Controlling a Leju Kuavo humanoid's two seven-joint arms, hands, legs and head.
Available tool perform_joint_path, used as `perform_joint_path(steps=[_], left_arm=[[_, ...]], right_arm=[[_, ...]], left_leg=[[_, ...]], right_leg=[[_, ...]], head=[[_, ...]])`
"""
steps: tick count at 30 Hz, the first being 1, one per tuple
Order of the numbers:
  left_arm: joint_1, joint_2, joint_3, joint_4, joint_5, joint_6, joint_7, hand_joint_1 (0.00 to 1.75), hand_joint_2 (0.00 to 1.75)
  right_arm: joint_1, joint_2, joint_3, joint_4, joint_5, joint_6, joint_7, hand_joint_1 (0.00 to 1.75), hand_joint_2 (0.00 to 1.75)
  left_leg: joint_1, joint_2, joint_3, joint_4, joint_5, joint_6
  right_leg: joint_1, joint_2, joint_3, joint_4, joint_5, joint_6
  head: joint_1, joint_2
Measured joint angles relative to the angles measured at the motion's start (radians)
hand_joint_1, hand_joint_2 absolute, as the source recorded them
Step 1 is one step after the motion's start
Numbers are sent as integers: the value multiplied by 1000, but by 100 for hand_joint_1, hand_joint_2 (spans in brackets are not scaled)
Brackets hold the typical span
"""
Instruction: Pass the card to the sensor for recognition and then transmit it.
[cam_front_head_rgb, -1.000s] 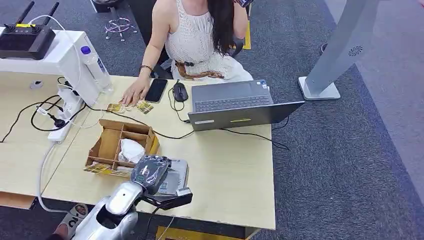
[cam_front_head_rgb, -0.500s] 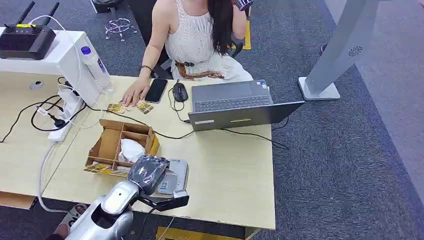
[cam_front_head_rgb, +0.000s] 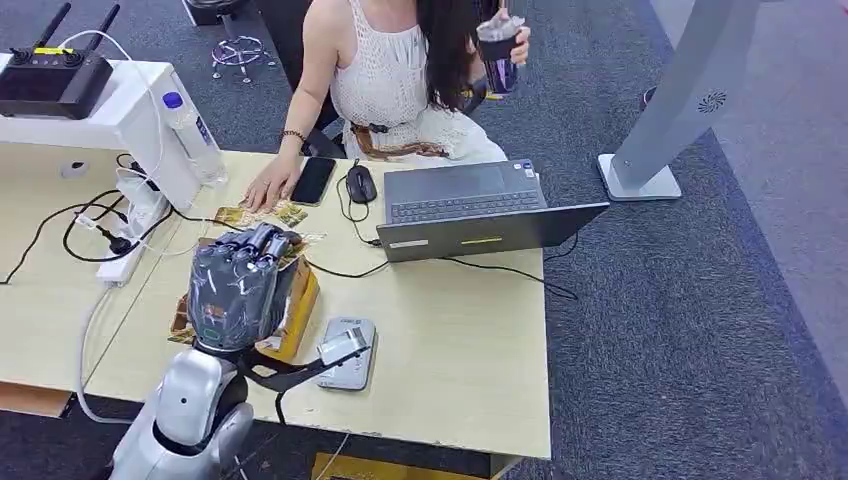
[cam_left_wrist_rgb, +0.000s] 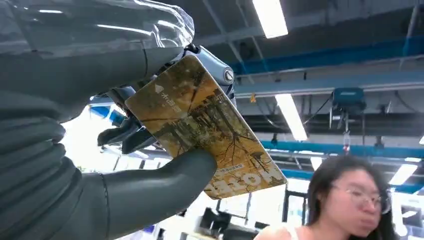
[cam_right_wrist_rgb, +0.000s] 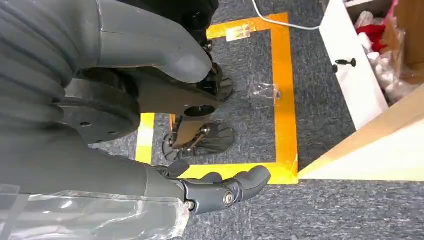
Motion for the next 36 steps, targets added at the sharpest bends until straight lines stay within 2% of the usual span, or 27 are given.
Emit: perform_joint_path(steps=[3, 7, 11, 15, 19, 23, 29, 36], left_arm=[[-14, 2, 31, -1, -5, 65, 34, 175, 175], [-67, 10, 103, 11, 2, 87, -11, 175, 175], [-139, 15, 160, 68, 2, 70, -21, 175, 175], [-223, 23, 202, 171, 0, 46, -8, 175, 175], [-262, 26, 218, 227, 0, 41, 1, 175, 175], [-334, 30, 241, 331, -3, -6, 41, 175, 175], [-428, 42, 254, 479, -6, -11, 66, 175, 175], [-465, 51, 257, 555, -6, -8, 67, 175, 175]], right_arm=[[-3, 0, 6, 0, 18, 0, 6, 0, 175], [-10, 2, 7, 0, 28, -3, 17, 0, 175], [-14, 4, 7, 0, 33, 0, 23, 0, 175], [-16, 3, 7, 0, 48, 11, 32, 0, 175], [-17, 3, 8, 0, 50, 14, 32, 0, 175], [-17, 3, 7, 0, 57, 11, 33, 0, 175], [-18, 3, 7, 0, 61, 2, 42, 0, 175], [-17, 3, 7, 0, 62, 3, 46, 0, 175]], left_leg=[[0, 0, 0, 0, 0, 0], [0, 0, 0, 0, 1, -1], [0, 0, 0, 0, 1, -1], [0, 0, 0, 0, 1, 0], [0, 0, 0, 0, 1, 0], [0, 0, 0, 0, 1, 0], [0, 0, 0, 0, 2, 0], [0, 0, 0, 0, 2, 0]], right_leg=[[0, 0, 0, 0, 0, 0], [0, 0, 0, 0, 0, 0], [0, 0, 0, 0, 0, 0], [0, 1, 0, 0, 1, -1], [0, 0, 0, 0, 1, -1], [0, 1, -1, 0, 1, -1], [0, 1, 0, 1, 1, -1], [0, 1, -1, 1, 1, -1]], head=[[0, 0], [0, 0], [0, 0], [0, 0], [0, 0], [0, 0], [0, 0], [0, 0]])
